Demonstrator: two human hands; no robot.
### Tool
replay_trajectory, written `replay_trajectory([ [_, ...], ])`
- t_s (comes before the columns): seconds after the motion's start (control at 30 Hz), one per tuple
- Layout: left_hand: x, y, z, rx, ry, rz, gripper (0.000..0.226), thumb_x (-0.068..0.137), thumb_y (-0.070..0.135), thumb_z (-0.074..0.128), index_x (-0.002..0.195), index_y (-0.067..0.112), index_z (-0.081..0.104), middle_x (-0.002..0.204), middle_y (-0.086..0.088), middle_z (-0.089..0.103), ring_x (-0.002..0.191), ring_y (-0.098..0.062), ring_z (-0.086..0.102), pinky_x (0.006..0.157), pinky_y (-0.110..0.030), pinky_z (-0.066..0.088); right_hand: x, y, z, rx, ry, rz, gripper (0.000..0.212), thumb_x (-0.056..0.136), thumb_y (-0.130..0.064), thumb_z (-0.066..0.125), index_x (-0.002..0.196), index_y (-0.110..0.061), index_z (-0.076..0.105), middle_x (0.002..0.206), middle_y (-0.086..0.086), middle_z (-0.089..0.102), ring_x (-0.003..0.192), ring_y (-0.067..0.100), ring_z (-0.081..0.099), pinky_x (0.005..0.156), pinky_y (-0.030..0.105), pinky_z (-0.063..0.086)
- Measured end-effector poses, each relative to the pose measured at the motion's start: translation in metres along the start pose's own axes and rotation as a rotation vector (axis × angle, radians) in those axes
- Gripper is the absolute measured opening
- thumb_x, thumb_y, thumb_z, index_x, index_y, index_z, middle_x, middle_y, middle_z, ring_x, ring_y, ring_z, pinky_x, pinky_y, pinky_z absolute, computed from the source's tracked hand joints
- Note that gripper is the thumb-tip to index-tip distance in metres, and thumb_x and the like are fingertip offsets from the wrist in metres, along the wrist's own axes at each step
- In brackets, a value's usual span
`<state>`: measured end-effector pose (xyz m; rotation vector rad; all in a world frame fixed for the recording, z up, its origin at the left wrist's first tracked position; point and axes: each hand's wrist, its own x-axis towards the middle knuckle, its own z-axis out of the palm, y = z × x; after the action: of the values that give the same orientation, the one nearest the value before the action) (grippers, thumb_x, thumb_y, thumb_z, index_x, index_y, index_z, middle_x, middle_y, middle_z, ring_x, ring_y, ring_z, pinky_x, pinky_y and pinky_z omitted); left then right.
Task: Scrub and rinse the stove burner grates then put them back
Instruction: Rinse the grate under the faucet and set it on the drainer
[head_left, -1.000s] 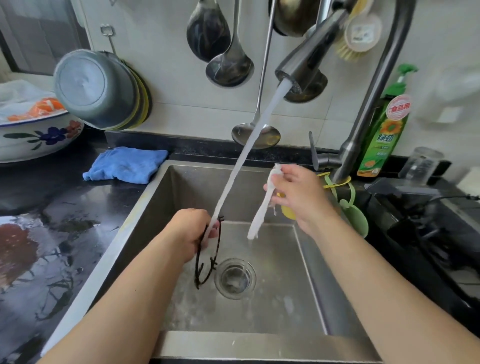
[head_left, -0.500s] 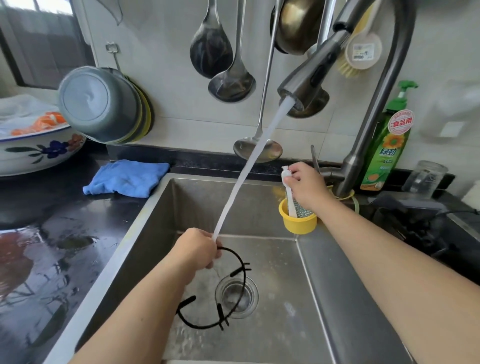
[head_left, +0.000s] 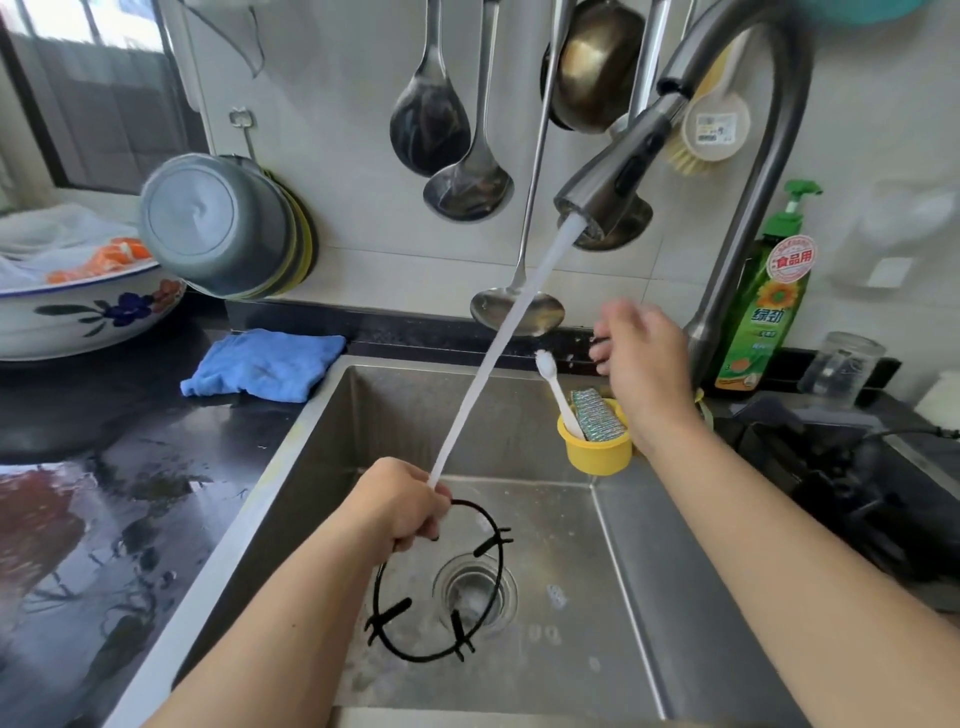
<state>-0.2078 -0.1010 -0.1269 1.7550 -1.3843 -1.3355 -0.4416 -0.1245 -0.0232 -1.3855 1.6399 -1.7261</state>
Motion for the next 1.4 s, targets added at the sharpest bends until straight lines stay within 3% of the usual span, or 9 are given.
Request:
replay_trajectory([
  [0.1,-0.006,0.004,-0.001,0.074,0.052,0.070,0.004,0.082,0.009,0.077,0.084,0.012,0.078,0.067,-0.006,0.073,0.058,-0.015,0.060,0.046,-0.020,0.040,-0.012,-0.061,-0.016,0.371,-0.081,0.084,0.032,0.103,-0.047,0.048,0.109,-0.020,0.064,0.105,-0.001,0.071,0.097,0.014,0.068,0.086,0.034,0.057],
  [0.23,-0.013,0.008,0.002,0.087,0.054,0.104,0.003,0.081,0.010,0.079,0.082,0.013,0.079,0.075,-0.009,0.076,0.062,-0.016,0.061,0.059,-0.026,0.051,0.005,-0.126,-0.014,0.547,-0.208,0.038,0.029,0.100,-0.041,0.056,0.117,-0.018,0.063,0.116,0.008,0.072,0.107,0.021,0.070,0.094,0.043,0.056],
  [0.47,-0.010,0.012,0.002,0.066,0.033,0.076,0.015,0.089,-0.001,0.072,0.086,0.012,0.079,0.064,-0.004,0.070,0.045,-0.011,0.055,0.047,-0.022,0.048,0.018,-0.121,-0.011,0.152,-0.117,-0.011,0.017,0.099,-0.026,0.058,0.115,-0.020,0.061,0.110,-0.002,0.070,0.098,0.013,0.070,0.087,0.039,0.060],
  [0.57,-0.008,0.010,0.003,0.032,0.028,0.060,0.018,0.091,-0.003,0.068,0.086,0.012,0.078,0.071,-0.007,0.073,0.052,-0.014,0.059,0.049,-0.023,0.048,0.000,-0.081,-0.021,-0.204,-0.092,-0.084,0.020,0.093,-0.035,0.062,0.111,-0.025,0.062,0.103,-0.008,0.070,0.094,0.012,0.068,0.087,0.041,0.058],
  [0.7,-0.005,0.007,0.007,0.048,0.009,0.067,0.023,0.096,-0.002,0.061,0.093,0.012,0.079,0.088,-0.007,0.078,0.064,-0.014,0.066,0.057,-0.027,0.053,-0.032,-0.025,-0.026,-0.430,-0.206,0.017,0.037,0.075,-0.053,0.061,0.097,-0.024,0.060,0.091,-0.006,0.071,0.088,0.023,0.068,0.082,0.047,0.057],
  [0.9,-0.009,0.007,0.013,0.061,-0.045,0.074,0.033,0.098,-0.004,0.050,0.100,0.013,0.078,0.088,-0.007,0.075,0.067,-0.012,0.069,0.063,-0.029,0.053,-0.065,0.008,-0.016,-0.353,-0.307,0.037,0.018,0.088,-0.037,0.067,0.099,-0.029,0.056,0.096,-0.007,0.068,0.088,0.017,0.066,0.081,0.046,0.058],
  [1.03,-0.010,0.006,0.013,0.058,-0.047,0.065,0.034,0.100,-0.005,0.047,0.102,0.012,0.076,0.085,-0.004,0.071,0.069,-0.013,0.070,0.067,-0.032,0.051,-0.066,0.011,-0.014,-0.405,-0.279,-0.027,0.017,0.092,-0.034,0.064,0.102,-0.026,0.053,0.093,-0.007,0.066,0.086,0.017,0.064,0.069,0.034,0.051],
  [1.23,-0.010,0.008,0.010,0.032,-0.028,0.059,0.035,0.101,-0.003,0.045,0.100,0.014,0.075,0.082,-0.003,0.070,0.056,-0.006,0.069,0.067,-0.031,0.050,-0.057,0.015,-0.024,-0.439,-0.256,-0.022,0.020,0.087,-0.038,0.065,0.100,-0.027,0.054,0.092,-0.007,0.065,0.086,0.019,0.064,0.081,0.045,0.056],
  [1.4,-0.016,0.011,0.008,-0.086,0.013,0.034,0.033,0.102,-0.004,0.048,0.095,0.016,0.073,0.084,-0.005,0.067,0.059,-0.010,0.067,0.080,-0.041,0.055,-0.060,0.018,-0.027,-0.462,-0.264,-0.065,0.018,0.088,-0.038,0.064,0.093,-0.023,0.054,0.082,-0.008,0.060,0.079,0.017,0.060,0.065,0.034,0.047],
])
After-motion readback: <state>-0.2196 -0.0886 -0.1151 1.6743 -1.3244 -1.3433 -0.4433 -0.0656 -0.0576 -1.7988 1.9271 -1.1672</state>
